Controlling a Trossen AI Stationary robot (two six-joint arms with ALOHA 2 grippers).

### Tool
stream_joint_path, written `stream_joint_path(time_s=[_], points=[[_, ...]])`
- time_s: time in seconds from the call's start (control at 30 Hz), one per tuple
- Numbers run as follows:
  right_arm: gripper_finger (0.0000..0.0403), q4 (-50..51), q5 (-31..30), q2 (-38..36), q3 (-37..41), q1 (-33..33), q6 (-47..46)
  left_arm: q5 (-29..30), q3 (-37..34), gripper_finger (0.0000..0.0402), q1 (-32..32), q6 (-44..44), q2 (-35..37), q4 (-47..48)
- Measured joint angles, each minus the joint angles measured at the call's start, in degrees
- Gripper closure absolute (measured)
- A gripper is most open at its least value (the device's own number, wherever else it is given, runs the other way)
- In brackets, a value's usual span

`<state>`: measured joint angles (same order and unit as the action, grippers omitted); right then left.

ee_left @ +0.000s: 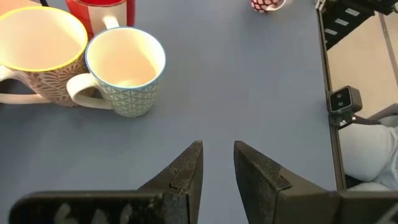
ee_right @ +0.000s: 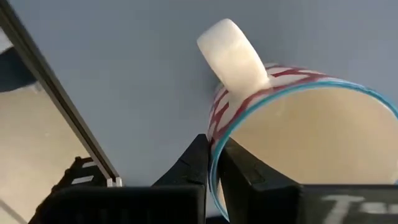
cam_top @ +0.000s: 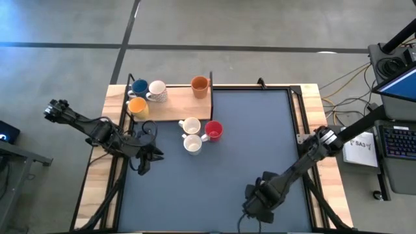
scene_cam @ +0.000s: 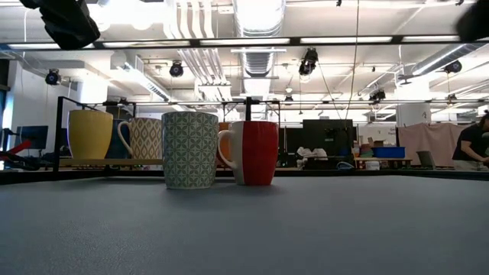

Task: Place coffee mugs
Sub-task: Move the red patterned mug to the middle

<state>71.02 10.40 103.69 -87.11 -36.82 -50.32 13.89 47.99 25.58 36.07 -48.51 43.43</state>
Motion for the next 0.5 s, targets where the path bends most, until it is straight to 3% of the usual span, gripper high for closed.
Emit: stream_joint_path(time_s=[0.3, 0.5], points=[[0.0389, -0.97, -2.20, 0.03, -0.55, 10.77, 13.80, 0.00, 0.00, 0.0329, 0.00, 0.00, 0.00, 0.14], [0.0390, -1.15, -3.01, 0.01, -0.74, 11.14, 13.99, 0.02, 0.00, 0.0329, 0.00, -1.57, 0.00, 0.25]])
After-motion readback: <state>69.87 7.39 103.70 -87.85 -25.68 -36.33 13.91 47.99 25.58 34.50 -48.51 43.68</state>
